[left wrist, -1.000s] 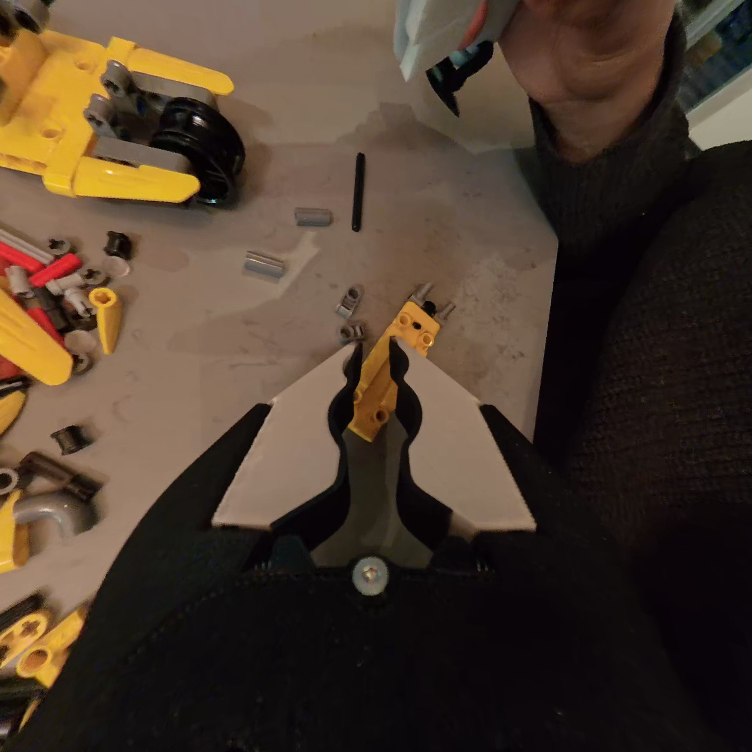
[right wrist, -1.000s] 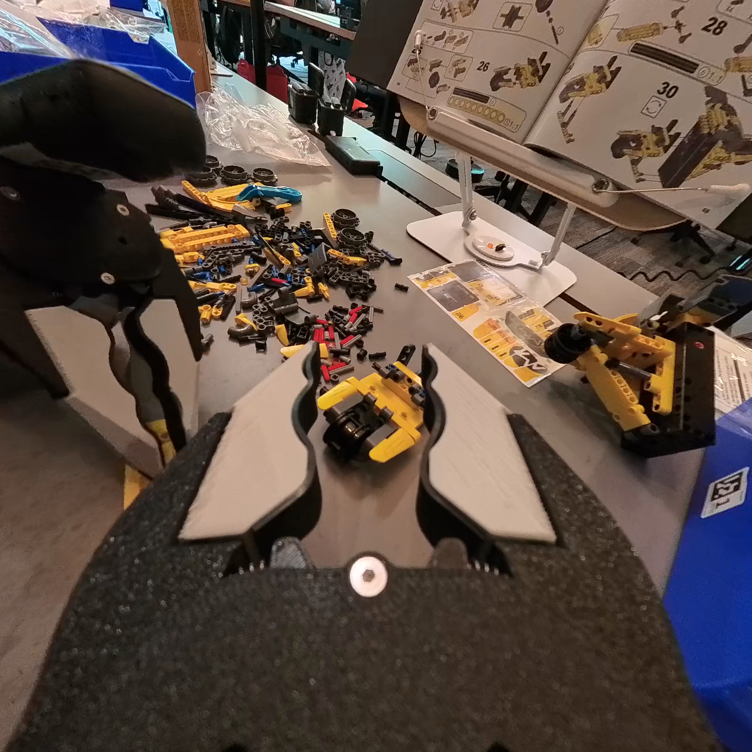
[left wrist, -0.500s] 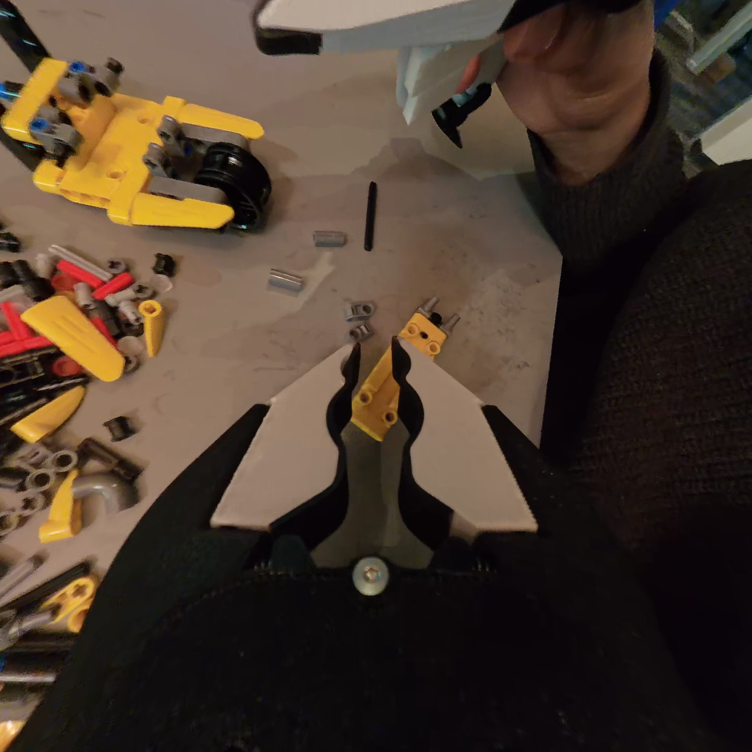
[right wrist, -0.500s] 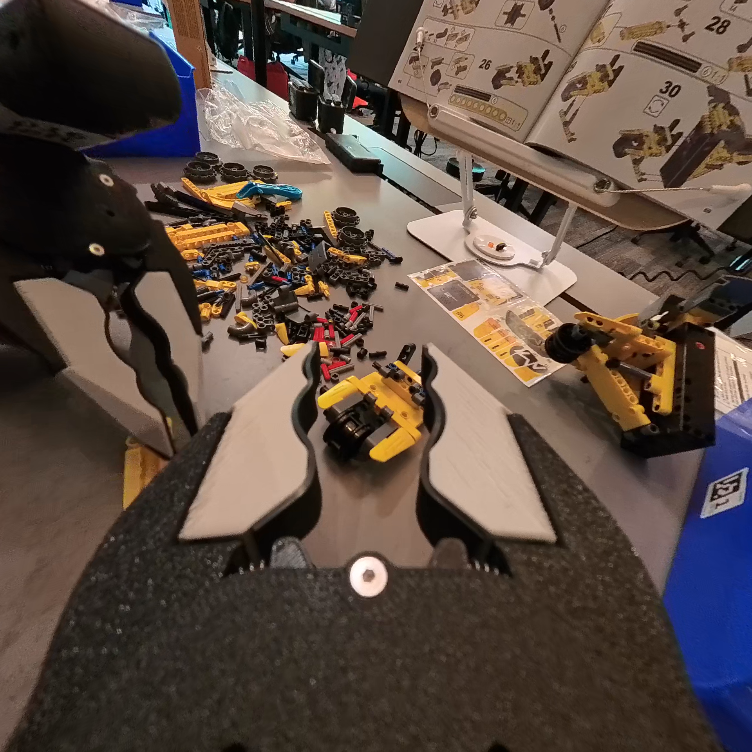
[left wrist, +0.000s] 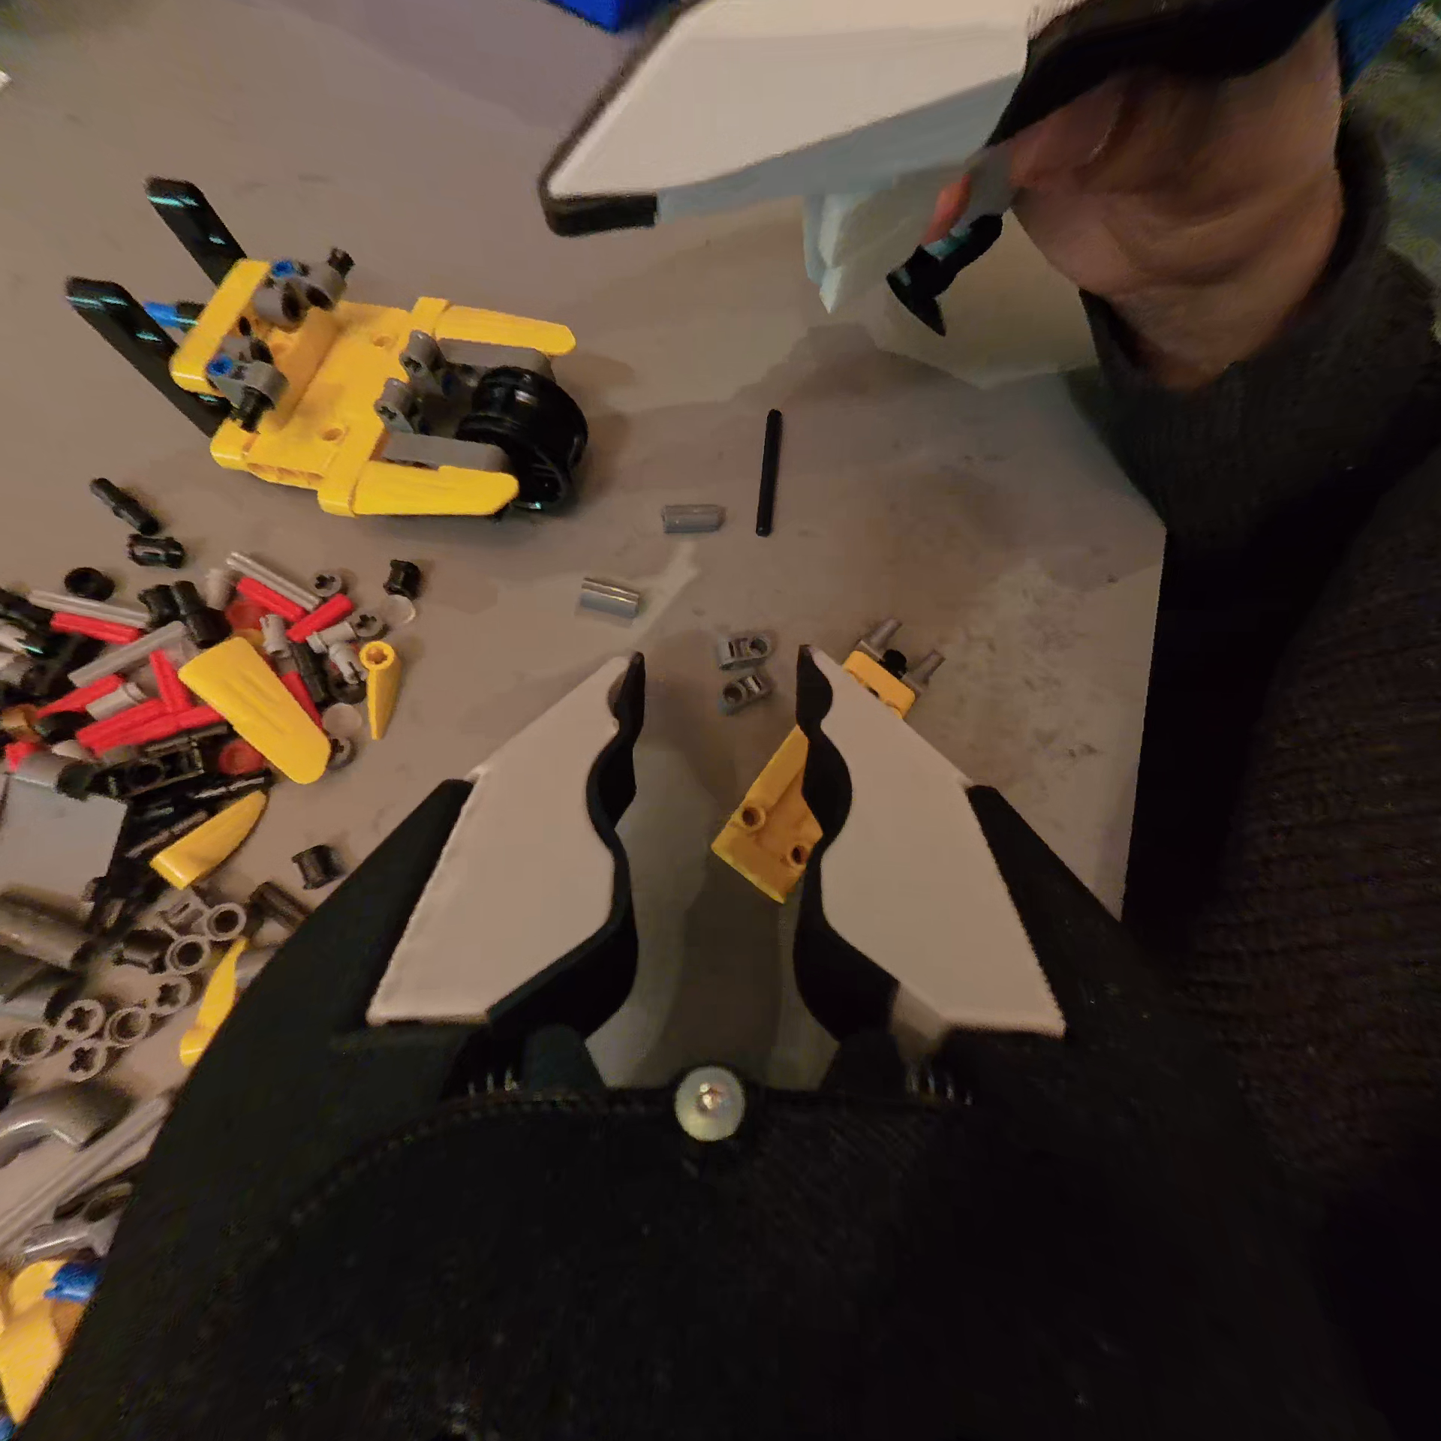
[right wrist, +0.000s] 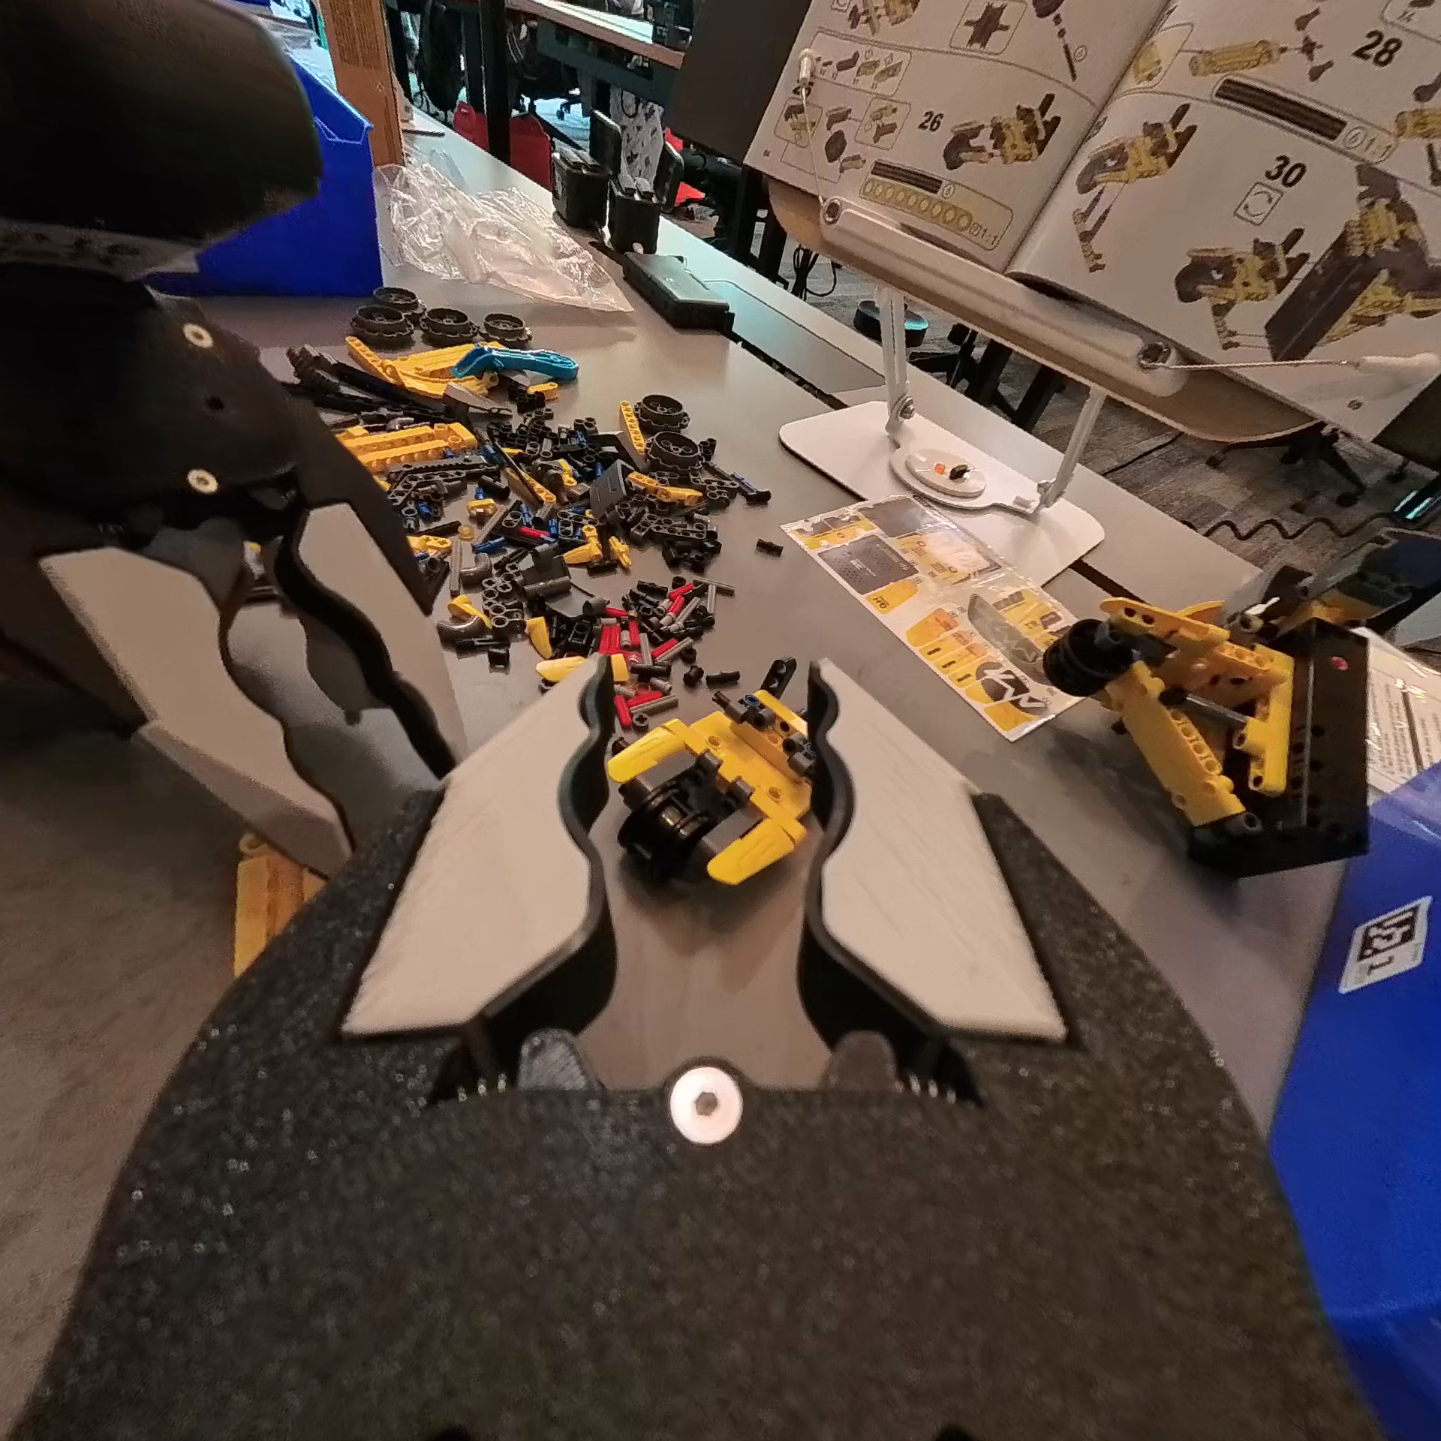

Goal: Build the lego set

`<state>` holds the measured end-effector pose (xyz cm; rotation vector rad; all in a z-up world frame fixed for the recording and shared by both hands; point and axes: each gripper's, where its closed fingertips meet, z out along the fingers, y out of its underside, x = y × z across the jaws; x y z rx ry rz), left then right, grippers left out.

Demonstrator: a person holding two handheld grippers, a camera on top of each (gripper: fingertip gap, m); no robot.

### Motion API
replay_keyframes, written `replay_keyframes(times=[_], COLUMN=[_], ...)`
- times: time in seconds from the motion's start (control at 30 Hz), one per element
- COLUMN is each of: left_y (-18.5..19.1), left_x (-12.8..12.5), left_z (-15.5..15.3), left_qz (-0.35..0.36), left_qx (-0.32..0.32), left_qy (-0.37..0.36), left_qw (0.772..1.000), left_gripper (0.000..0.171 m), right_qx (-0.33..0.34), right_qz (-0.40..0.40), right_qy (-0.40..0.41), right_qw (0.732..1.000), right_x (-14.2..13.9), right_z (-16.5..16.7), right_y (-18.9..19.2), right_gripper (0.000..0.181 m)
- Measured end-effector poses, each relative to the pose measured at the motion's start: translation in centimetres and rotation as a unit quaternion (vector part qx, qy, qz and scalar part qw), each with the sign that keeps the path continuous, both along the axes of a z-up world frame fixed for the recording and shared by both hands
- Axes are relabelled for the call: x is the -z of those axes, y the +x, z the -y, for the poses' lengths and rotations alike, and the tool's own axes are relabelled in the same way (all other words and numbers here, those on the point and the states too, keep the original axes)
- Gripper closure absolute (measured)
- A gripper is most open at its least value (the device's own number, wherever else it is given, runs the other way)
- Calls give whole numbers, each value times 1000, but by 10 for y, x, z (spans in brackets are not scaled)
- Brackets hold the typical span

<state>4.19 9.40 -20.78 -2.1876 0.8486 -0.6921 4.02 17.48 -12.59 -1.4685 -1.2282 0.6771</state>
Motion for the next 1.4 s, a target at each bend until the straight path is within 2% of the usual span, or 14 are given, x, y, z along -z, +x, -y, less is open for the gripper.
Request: replay_keyframes(times=[0.13,0.23,0.37,0.47,0.63,0.8,1.07,1.23,1.4], left_y=[-8,-14,-17,-16,-18,-20,-22,-22,-24], left_x=[-9,-15,-21,-25,-20,-17,-12,-11,-14], left_z=[-8,-14,-26,-36,-36,-32,-20,-17,-20], left_qz=[16,-13,-30,-3,9,25,32,36,35], left_qx=[-16,-1,27,18,-3,-8,-7,-8,-16], left_qy=[13,37,47,56,52,40,30,29,41], left_qw=[1000,999,998,998,999,999,999,999,998], left_gripper=[135,135,135,136,142,145,145,145,144], right_qx=[0,7,44,39,10,16,33,35,18], right_qz=[-2,-9,-108,-174,-154,-117,-26,-44,-79], right_qy=[0,4,90,91,-9,7,-79,-49,-106], right_qw=[1000,1000,989,980,988,993,996,997,991], right_x=[-1,-5,-53,-74,-52,-37,28,21,17], right_z=[0,-2,-5,-3,-8,-8,8,17,8], right_y=[0,2,23,36,26,19,30,41,42], right_gripper=[132,133,152,158,151,151,153,159,153])
